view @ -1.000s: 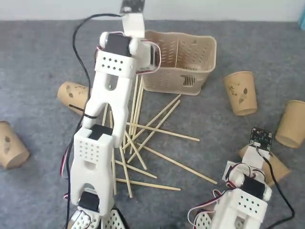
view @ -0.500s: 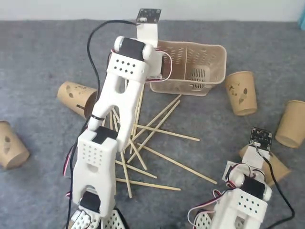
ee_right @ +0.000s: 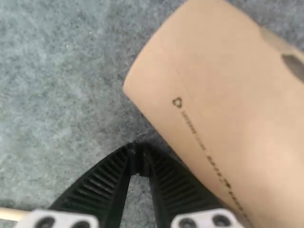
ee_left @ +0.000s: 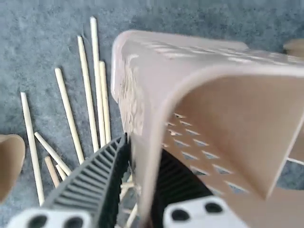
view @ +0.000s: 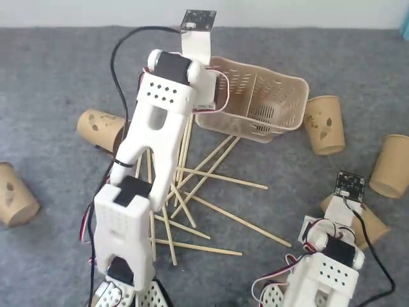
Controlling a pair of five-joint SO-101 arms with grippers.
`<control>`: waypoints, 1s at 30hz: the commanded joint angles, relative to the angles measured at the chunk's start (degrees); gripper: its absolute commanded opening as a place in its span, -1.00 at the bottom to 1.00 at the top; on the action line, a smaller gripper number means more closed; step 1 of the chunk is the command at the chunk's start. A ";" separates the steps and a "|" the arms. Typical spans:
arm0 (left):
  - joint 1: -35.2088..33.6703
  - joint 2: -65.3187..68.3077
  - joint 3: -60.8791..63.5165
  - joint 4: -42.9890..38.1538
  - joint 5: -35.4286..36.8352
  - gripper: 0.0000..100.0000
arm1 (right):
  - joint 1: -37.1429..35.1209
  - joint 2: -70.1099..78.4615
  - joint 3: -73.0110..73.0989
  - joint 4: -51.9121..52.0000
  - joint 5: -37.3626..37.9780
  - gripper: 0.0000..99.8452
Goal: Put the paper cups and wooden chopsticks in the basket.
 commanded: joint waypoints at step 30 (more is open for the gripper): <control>-0.97 6.86 -8.57 2.02 8.70 -0.98 | 0.84 -0.22 -1.85 -1.27 0.70 -0.99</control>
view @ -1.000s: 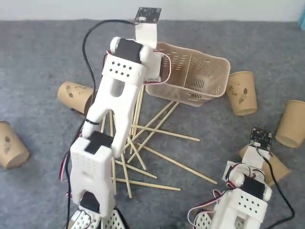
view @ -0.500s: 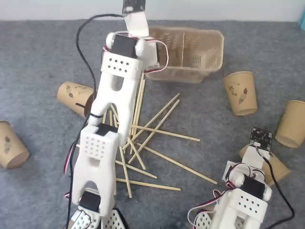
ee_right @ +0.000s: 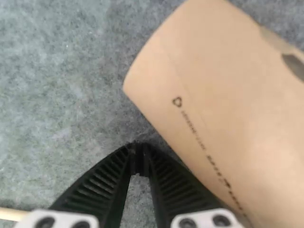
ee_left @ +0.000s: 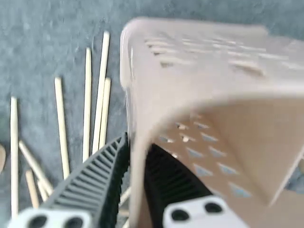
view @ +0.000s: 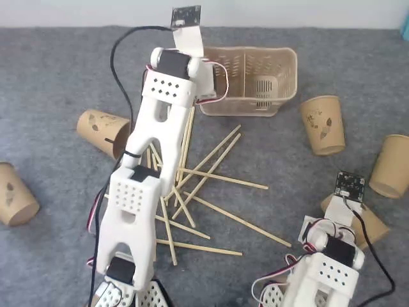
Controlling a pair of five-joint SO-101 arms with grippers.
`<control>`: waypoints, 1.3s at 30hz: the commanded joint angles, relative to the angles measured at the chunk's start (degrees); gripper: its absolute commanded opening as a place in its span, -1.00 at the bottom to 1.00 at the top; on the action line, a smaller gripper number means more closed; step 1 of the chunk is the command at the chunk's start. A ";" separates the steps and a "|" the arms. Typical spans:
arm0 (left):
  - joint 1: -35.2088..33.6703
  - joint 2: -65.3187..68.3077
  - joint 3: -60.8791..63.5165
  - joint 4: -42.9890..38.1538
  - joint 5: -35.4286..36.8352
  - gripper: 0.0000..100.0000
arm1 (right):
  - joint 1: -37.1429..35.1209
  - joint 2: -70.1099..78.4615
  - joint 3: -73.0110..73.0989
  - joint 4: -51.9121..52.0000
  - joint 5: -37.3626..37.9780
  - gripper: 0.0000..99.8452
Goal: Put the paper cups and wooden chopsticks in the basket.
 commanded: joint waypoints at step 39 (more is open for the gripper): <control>-1.32 -5.10 -1.80 1.93 -5.71 -0.57 | 0.84 -0.22 -1.85 -1.27 0.70 -0.99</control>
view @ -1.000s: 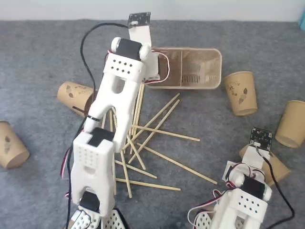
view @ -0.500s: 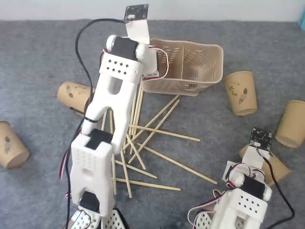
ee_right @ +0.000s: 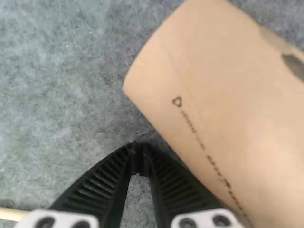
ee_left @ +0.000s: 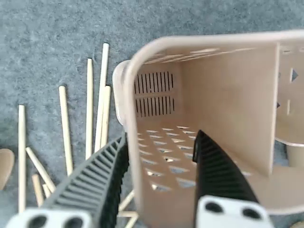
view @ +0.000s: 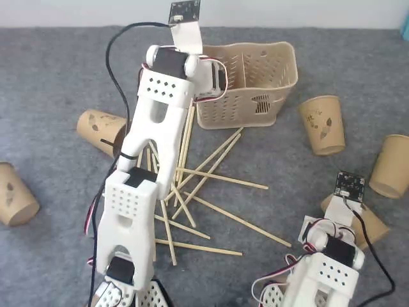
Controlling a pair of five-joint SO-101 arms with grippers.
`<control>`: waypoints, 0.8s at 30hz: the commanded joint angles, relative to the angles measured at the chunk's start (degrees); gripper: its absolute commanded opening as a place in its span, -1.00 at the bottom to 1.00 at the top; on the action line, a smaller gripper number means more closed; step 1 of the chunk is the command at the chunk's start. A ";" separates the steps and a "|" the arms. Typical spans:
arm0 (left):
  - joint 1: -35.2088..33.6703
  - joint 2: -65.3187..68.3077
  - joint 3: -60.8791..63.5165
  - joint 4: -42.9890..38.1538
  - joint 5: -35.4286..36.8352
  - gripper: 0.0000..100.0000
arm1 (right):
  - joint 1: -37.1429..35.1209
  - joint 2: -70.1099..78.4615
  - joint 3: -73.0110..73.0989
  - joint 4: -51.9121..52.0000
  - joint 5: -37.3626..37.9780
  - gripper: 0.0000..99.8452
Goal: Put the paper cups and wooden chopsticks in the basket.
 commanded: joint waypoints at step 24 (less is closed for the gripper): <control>-3.69 -28.84 14.90 1.85 -15.12 -0.41 | 0.75 -0.22 -1.93 -1.27 0.70 -0.99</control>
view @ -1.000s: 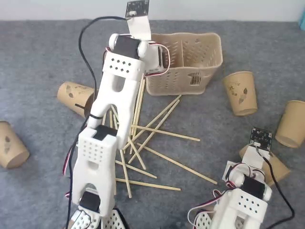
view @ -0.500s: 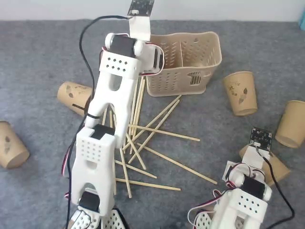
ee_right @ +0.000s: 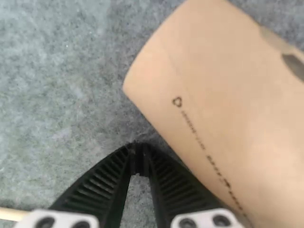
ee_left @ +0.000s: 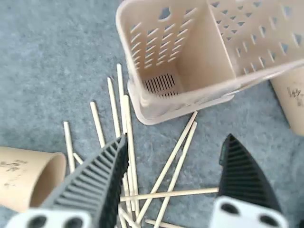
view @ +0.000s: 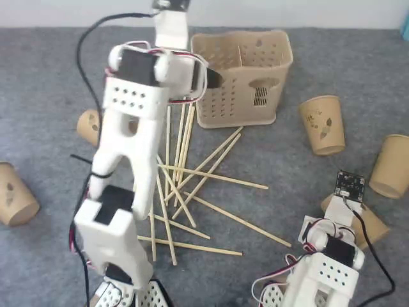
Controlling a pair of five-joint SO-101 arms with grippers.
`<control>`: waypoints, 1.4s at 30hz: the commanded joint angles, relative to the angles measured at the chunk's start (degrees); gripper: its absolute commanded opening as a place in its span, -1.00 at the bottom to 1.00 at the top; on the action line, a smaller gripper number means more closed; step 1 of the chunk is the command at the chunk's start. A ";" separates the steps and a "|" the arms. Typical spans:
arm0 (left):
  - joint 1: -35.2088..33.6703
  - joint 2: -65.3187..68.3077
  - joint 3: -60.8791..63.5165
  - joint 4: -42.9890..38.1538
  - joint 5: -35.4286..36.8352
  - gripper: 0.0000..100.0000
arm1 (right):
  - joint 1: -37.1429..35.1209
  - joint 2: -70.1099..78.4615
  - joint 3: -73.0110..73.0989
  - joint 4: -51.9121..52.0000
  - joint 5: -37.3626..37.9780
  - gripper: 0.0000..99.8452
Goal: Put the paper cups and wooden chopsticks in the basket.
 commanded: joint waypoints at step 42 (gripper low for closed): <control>-24.88 -65.85 115.21 -55.12 -5.98 -0.41 | -15.43 36.97 -75.96 28.62 1.41 -0.99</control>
